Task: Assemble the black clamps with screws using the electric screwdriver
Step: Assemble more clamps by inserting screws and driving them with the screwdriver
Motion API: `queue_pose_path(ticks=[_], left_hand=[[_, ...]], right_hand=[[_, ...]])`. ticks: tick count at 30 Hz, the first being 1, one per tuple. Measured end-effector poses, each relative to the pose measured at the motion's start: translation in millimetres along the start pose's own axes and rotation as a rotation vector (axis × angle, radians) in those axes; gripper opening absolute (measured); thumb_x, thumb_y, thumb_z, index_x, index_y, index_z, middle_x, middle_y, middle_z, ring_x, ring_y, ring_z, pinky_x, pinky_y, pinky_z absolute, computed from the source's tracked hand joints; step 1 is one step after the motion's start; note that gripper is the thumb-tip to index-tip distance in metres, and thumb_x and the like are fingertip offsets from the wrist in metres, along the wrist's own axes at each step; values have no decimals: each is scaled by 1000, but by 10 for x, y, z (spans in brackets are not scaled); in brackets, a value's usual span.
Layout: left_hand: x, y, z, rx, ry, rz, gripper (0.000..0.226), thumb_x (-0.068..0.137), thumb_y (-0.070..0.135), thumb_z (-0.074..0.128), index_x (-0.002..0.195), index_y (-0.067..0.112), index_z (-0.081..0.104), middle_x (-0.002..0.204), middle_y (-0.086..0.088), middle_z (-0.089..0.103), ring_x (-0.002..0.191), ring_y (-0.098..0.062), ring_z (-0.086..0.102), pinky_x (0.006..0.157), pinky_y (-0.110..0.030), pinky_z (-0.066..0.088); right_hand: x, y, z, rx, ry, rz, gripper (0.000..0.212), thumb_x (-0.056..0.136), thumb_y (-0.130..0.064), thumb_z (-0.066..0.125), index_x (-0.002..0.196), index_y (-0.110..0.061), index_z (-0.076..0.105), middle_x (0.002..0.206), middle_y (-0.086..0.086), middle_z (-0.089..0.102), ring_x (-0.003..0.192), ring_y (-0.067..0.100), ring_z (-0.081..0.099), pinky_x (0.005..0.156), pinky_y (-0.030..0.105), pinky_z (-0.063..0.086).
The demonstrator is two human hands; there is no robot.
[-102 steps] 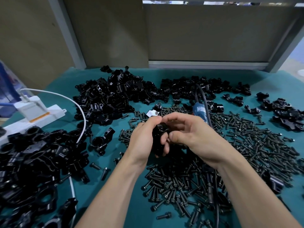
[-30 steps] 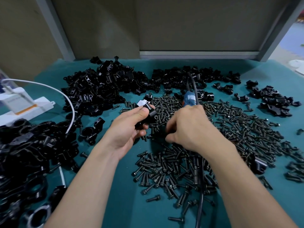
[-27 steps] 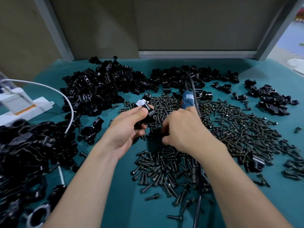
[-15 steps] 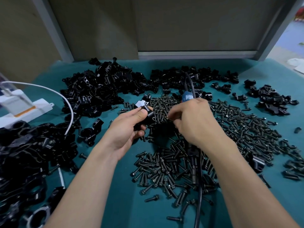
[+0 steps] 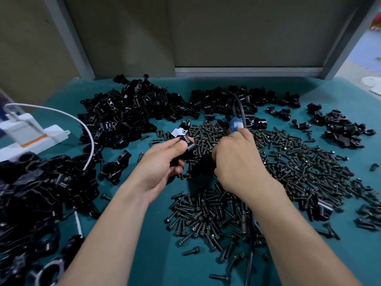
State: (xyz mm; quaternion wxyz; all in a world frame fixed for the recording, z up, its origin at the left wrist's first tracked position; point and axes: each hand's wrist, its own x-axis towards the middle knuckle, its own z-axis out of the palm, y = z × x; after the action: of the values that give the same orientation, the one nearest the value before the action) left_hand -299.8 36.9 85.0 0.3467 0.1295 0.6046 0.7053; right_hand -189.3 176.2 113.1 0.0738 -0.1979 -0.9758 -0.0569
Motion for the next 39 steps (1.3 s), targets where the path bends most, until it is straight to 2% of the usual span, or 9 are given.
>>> queue_pose_path(ticks=[5, 7, 9, 12, 20, 25, 29, 34, 39], left_hand=[[3, -12, -8, 23, -24, 21, 33, 98, 20, 66, 130, 11, 69, 106, 0, 69, 64, -4, 52, 54, -17, 46], [15, -21, -9, 57, -71, 51, 34, 94, 24, 67, 126, 14, 72, 103, -1, 71, 63, -3, 54, 57, -17, 50], [15, -36, -10, 99, -145, 80, 35, 85, 29, 69, 118, 18, 76, 94, 3, 74, 65, -3, 59, 61, -17, 54], [12, -50, 19, 137, -227, 107, 37, 84, 28, 70, 120, 22, 76, 99, 3, 78, 78, -5, 69, 68, -19, 58], [6, -40, 61, 120, -212, 143, 24, 80, 26, 75, 102, 32, 84, 100, 4, 80, 85, -6, 74, 68, -23, 60], [7, -36, 72, 154, -162, 155, 42, 83, 26, 75, 124, 16, 75, 94, 0, 74, 73, -6, 65, 67, -26, 61], [6, -33, 69, 191, -175, 158, 34, 96, 11, 71, 130, 14, 72, 95, -5, 71, 72, -4, 65, 67, -26, 60], [2, -38, 44, 198, -205, 159, 36, 101, -4, 62, 123, 20, 75, 111, -1, 79, 100, -15, 76, 76, -28, 62], [-21, -16, 60, 162, -252, 156, 46, 103, -7, 55, 121, 30, 76, 110, 4, 79, 97, -9, 75, 81, -29, 62]], right_hand=[[4, 28, 24, 234, 109, 46, 18, 82, -12, 75, 84, -30, 75, 81, -8, 69, 91, 22, 63, 102, 33, 33], [20, 56, -27, 577, 185, 170, 14, 81, -20, 84, 78, -32, 77, 64, -14, 66, 74, 13, 67, 81, 28, 53], [29, 74, -65, 947, 265, 283, 15, 75, -27, 90, 74, -31, 76, 61, -14, 69, 58, 3, 66, 59, 22, 57], [14, 71, -132, 1274, 272, 305, 15, 76, -22, 90, 80, -32, 78, 66, -7, 74, 61, 11, 71, 68, 38, 63], [15, 12, -68, 1262, 213, 261, 18, 76, -14, 90, 76, -27, 78, 65, -3, 75, 62, 18, 74, 69, 46, 64], [32, 55, -56, 1373, 156, 202, 22, 72, -5, 91, 77, -22, 79, 67, 3, 75, 62, 20, 73, 63, 32, 60], [38, 46, -50, 1286, 177, 205, 22, 72, -8, 92, 76, -25, 79, 69, -1, 76, 67, 21, 74, 68, 43, 64], [31, -2, -33, 1132, 176, 198, 20, 71, -16, 94, 67, -25, 77, 64, -10, 72, 56, 6, 65, 52, 21, 53], [35, -8, -14, 1154, 194, 197, 19, 72, -21, 95, 66, -24, 77, 64, -7, 72, 56, 8, 65, 52, 24, 53]])
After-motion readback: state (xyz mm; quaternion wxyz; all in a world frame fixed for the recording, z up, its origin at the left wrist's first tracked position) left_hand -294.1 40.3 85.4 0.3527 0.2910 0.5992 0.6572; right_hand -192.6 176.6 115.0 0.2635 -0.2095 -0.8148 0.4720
